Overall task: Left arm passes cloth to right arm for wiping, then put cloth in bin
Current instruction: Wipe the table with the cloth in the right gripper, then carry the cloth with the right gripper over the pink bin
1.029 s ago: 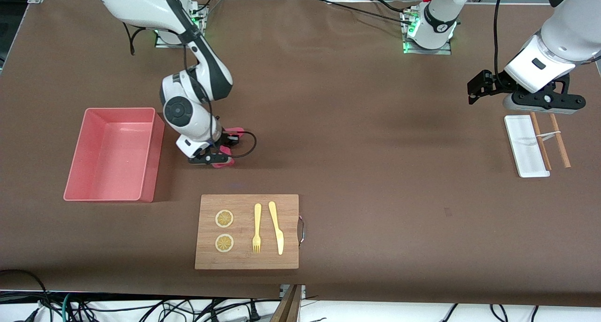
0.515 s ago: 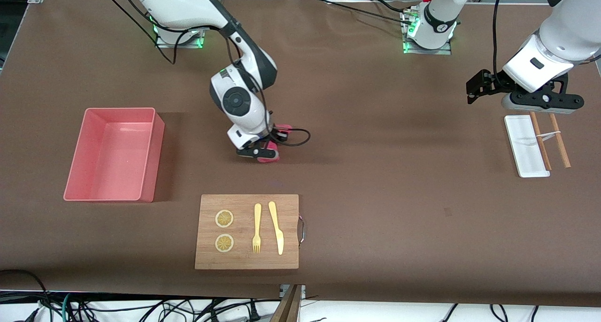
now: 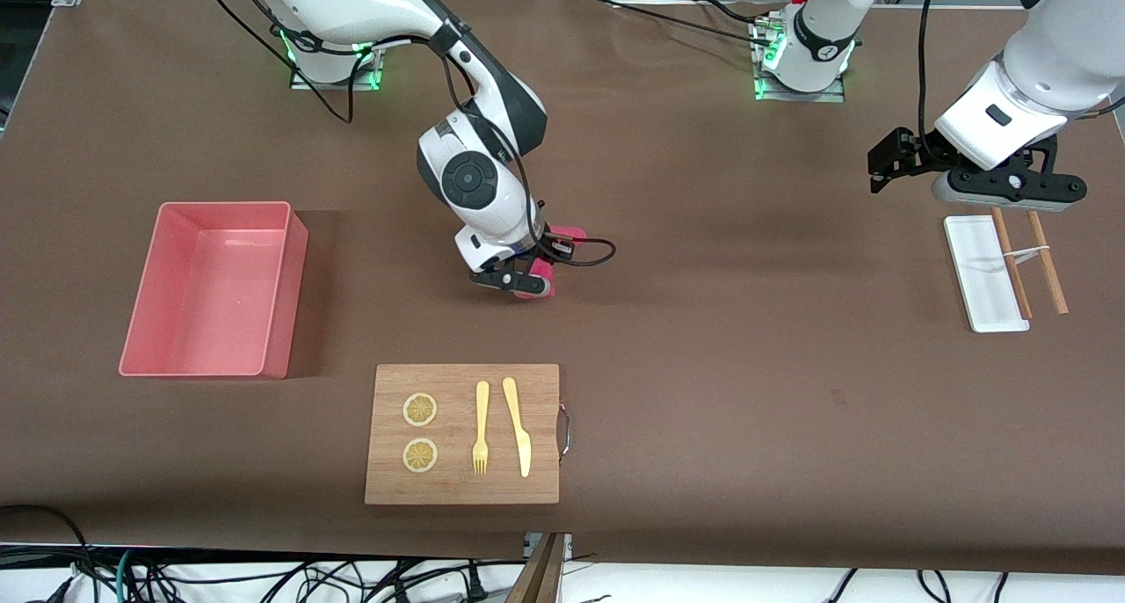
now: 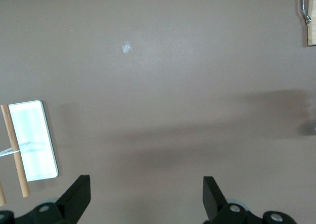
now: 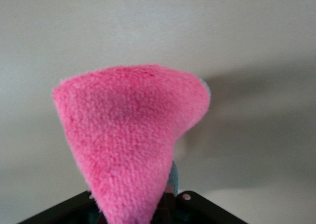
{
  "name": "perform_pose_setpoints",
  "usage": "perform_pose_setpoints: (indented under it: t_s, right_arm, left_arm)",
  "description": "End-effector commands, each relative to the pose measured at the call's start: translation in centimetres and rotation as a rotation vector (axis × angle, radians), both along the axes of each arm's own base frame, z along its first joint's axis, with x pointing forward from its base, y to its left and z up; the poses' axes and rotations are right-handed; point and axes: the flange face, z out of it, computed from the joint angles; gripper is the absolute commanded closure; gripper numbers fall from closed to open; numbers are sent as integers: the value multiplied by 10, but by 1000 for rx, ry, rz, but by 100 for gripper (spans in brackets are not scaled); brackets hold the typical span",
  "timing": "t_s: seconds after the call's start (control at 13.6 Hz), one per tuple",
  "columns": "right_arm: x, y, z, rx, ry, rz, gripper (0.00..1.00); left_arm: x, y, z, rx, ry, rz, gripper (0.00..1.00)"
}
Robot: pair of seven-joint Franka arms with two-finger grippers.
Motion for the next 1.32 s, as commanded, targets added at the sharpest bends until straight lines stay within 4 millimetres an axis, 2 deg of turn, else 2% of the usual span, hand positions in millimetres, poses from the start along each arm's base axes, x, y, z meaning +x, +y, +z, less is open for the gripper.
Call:
perform_pose_setpoints:
  t_s: [0.0,0.22,0.37,0.66,0.88,1.1,1.25]
  right_arm:
    - [11,-32,-21,-14,46,17,100]
    - [21,-84,-45,-32,70,99,100]
    - [30,-119,-48,-31,73,162,100]
    - [61,-207,-41,-58,86,309,100]
    - [68,-270,-43,-74,86,397,100]
    - [73,-313,-22,-92,74,455,100]
    - [75,-327,1,-135,85,498,100]
  left_arm:
    - [-4,-2,7,-8,4,-10,0]
    - [-4,-2,8,-7,3,-11,0]
    - [-4,-2,8,-7,3,-12,0]
    - [-4,-3,8,-7,3,-14,0]
    - [-4,-3,8,-7,3,-14,0]
    - [-4,-3,8,-6,2,-14,0]
    - [-4,-3,8,-6,2,-14,0]
